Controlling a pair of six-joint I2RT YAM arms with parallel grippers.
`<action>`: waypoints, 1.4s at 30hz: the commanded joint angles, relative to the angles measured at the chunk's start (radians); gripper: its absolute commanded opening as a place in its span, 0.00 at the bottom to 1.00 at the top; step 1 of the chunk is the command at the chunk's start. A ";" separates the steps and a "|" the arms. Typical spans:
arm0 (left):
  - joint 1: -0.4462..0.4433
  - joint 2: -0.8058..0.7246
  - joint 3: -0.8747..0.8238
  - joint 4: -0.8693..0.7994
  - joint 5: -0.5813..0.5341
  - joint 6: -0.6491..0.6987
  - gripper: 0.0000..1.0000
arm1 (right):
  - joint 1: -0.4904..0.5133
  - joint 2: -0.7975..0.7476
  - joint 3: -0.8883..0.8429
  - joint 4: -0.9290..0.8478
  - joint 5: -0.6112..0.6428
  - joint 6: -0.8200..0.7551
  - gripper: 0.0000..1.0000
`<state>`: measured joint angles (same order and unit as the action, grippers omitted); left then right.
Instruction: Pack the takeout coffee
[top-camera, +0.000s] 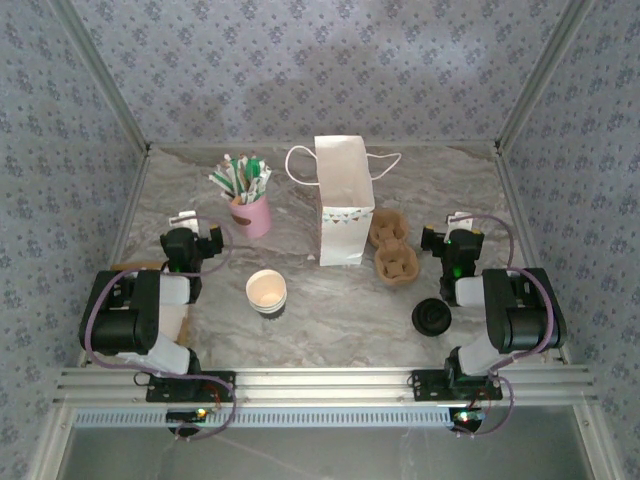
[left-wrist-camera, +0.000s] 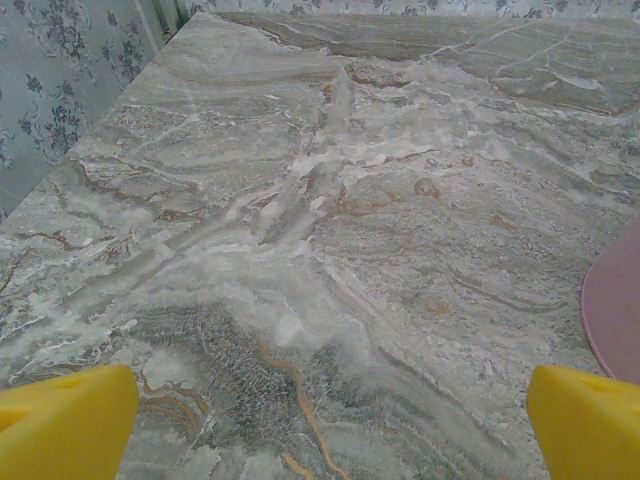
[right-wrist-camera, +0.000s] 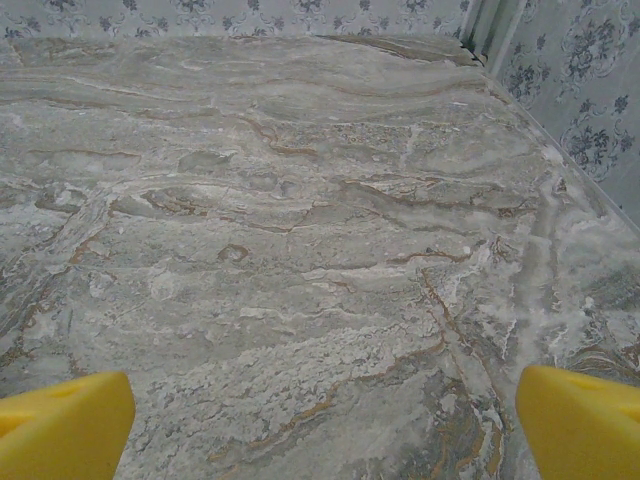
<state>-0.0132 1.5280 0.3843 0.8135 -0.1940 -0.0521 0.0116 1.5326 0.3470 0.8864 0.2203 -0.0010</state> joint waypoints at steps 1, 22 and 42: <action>0.005 0.008 0.014 0.033 0.018 0.006 1.00 | -0.007 -0.003 0.015 -0.005 -0.006 0.004 1.00; -0.124 -0.351 0.025 -0.209 -0.146 0.121 0.99 | 0.051 -0.362 0.003 -0.226 0.014 -0.049 1.00; -0.160 -1.040 0.495 -1.404 0.104 -0.508 1.00 | 0.063 -1.093 0.449 -1.480 -0.321 0.366 1.00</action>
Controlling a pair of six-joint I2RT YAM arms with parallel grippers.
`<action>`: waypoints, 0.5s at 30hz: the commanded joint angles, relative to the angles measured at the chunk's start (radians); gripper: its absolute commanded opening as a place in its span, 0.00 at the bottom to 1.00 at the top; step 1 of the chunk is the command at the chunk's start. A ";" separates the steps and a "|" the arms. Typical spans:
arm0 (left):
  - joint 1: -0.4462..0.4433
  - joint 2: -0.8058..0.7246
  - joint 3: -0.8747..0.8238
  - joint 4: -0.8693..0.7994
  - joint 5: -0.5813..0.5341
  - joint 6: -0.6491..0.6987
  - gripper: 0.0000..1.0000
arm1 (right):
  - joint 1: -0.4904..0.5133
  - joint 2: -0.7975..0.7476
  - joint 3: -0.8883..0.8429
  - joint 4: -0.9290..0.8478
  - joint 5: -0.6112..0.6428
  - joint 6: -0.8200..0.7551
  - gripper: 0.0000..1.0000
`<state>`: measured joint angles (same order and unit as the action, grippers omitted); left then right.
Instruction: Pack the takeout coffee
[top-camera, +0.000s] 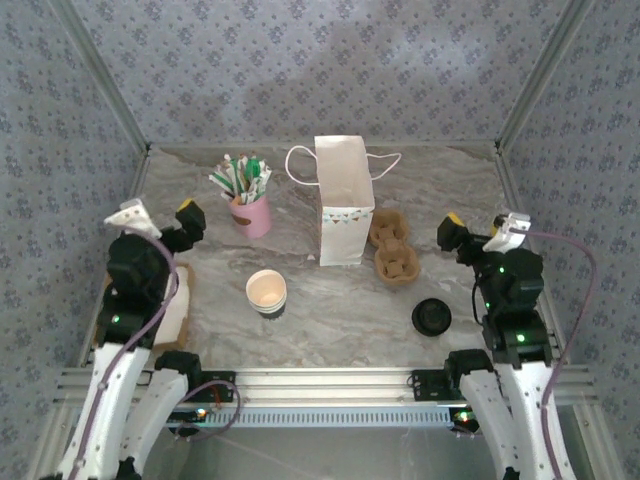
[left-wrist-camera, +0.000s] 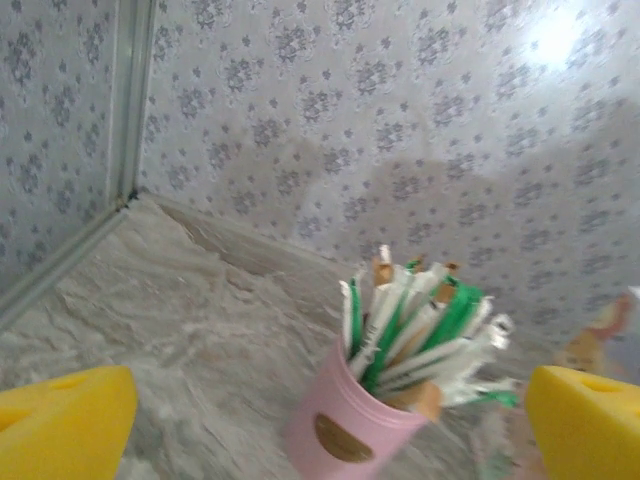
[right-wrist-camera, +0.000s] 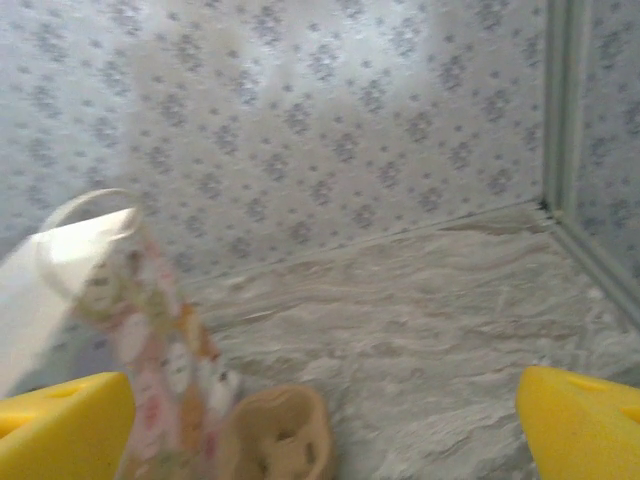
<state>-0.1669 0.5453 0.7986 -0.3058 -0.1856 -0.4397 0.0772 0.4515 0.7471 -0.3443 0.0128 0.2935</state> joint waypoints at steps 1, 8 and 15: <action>-0.007 -0.075 0.100 -0.319 0.134 -0.111 0.99 | -0.004 -0.016 0.060 -0.294 -0.104 0.100 1.00; -0.006 -0.203 0.091 -0.409 0.207 -0.173 0.99 | -0.009 0.026 0.102 -0.290 -0.338 0.188 1.00; -0.006 -0.190 0.000 -0.416 0.130 -0.284 1.00 | 0.067 0.116 0.066 -0.262 -0.446 0.260 0.83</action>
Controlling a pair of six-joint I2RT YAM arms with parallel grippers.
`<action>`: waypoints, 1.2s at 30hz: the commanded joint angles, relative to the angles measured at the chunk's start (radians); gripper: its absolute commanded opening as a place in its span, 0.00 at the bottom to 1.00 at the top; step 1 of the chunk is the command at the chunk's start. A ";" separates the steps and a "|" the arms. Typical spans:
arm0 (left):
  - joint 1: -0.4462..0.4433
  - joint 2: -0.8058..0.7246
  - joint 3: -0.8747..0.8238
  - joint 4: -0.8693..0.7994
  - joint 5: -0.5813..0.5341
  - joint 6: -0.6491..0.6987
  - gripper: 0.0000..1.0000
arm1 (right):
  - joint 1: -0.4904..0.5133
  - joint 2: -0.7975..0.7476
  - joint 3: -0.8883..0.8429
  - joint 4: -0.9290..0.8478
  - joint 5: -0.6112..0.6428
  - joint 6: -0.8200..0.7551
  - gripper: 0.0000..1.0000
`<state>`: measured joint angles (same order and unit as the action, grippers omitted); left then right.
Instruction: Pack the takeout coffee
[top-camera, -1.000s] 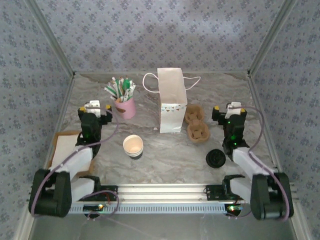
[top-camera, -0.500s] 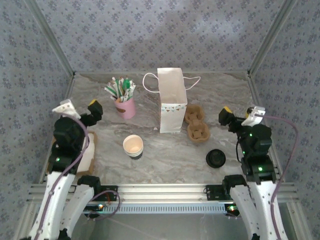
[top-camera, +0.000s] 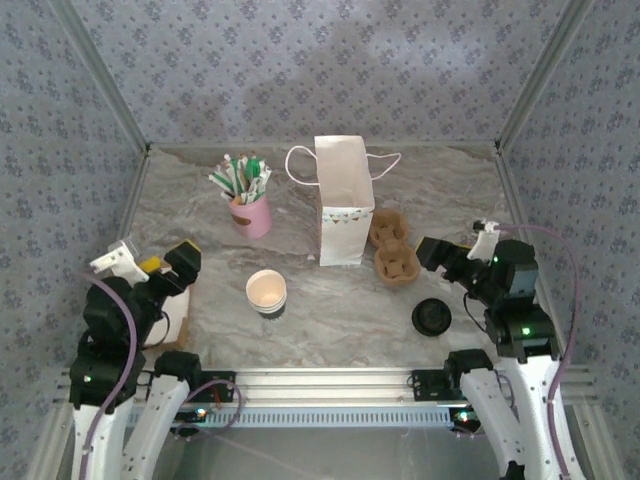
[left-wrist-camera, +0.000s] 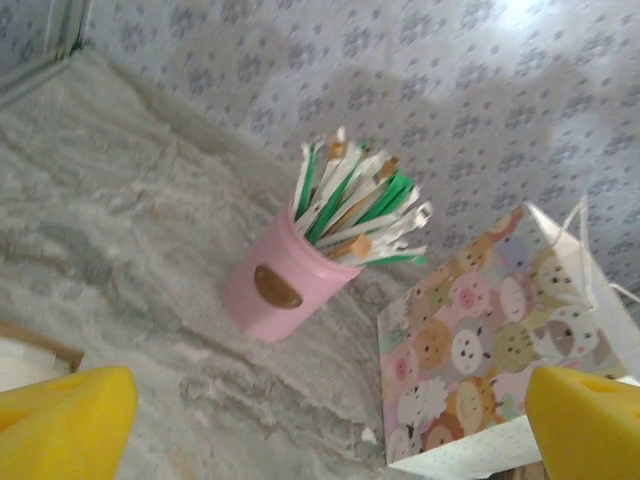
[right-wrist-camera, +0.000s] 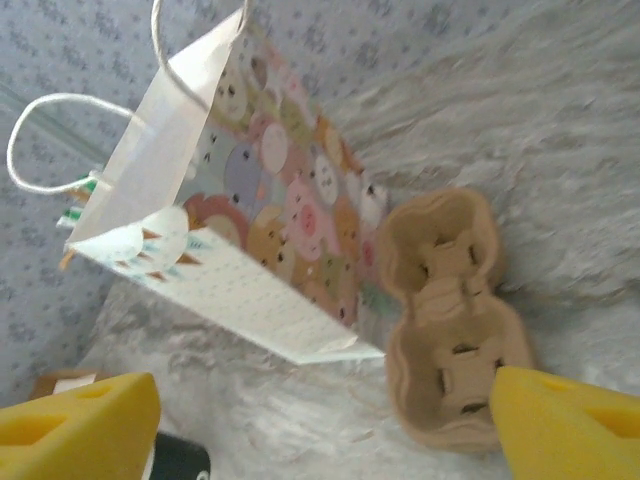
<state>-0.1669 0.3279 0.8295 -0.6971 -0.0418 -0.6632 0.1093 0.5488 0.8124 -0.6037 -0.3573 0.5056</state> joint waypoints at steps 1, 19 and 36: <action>-0.006 0.046 -0.047 -0.017 -0.009 -0.076 1.00 | 0.064 0.032 -0.002 -0.002 -0.064 0.051 0.80; 0.029 0.255 -0.434 0.425 0.179 -0.135 0.94 | 0.881 0.571 0.317 -0.145 0.516 0.054 0.66; 0.043 0.345 -0.485 0.516 0.254 -0.036 0.78 | 1.015 1.244 0.961 -0.457 0.481 0.050 0.41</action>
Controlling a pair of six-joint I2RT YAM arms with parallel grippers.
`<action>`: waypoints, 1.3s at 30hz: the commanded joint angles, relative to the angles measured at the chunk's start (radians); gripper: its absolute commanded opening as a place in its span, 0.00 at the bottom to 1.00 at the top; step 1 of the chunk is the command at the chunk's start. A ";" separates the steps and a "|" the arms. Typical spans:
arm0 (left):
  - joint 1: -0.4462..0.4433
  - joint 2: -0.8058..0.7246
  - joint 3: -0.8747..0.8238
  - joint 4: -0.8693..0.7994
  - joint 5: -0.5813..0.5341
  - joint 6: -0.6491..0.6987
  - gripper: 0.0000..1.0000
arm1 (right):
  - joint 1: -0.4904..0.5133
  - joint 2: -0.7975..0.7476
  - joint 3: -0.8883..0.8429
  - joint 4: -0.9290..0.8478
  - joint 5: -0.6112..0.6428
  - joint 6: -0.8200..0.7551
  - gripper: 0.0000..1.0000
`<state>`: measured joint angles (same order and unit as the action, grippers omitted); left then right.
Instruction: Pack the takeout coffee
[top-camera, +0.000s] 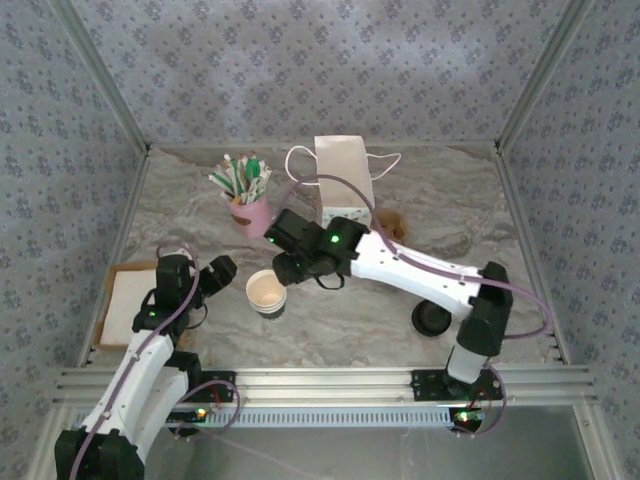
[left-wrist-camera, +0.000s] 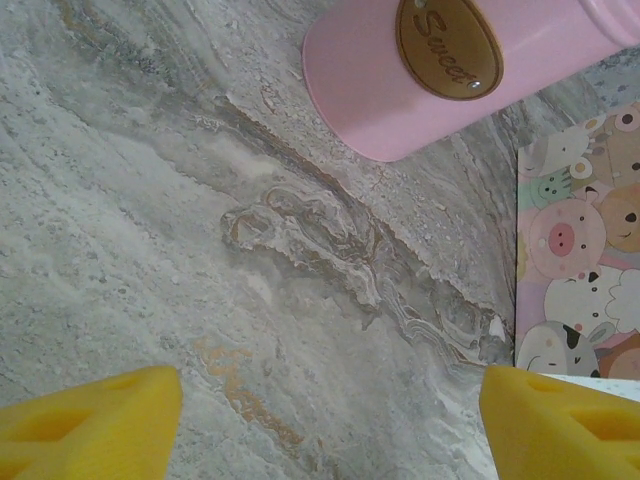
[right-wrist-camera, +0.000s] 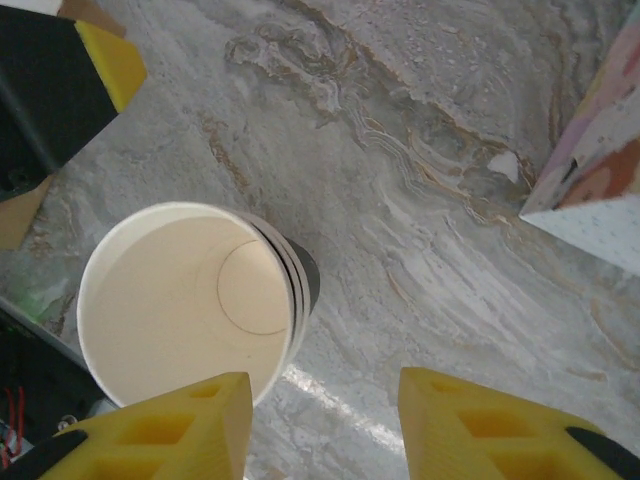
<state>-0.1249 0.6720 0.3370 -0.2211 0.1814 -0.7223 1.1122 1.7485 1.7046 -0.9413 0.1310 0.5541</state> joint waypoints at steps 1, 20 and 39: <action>0.000 0.001 0.009 0.037 0.034 0.026 0.79 | 0.014 0.065 0.092 -0.136 -0.006 0.003 0.39; -0.004 -0.006 0.011 0.032 0.049 0.027 0.83 | 0.032 0.278 0.280 -0.232 -0.024 -0.013 0.32; -0.009 -0.012 0.012 0.031 0.059 0.027 0.83 | 0.030 0.310 0.311 -0.249 -0.039 -0.007 0.10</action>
<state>-0.1265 0.6739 0.3370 -0.2077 0.2214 -0.7151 1.1378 2.0369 1.9888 -1.1526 0.1043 0.5423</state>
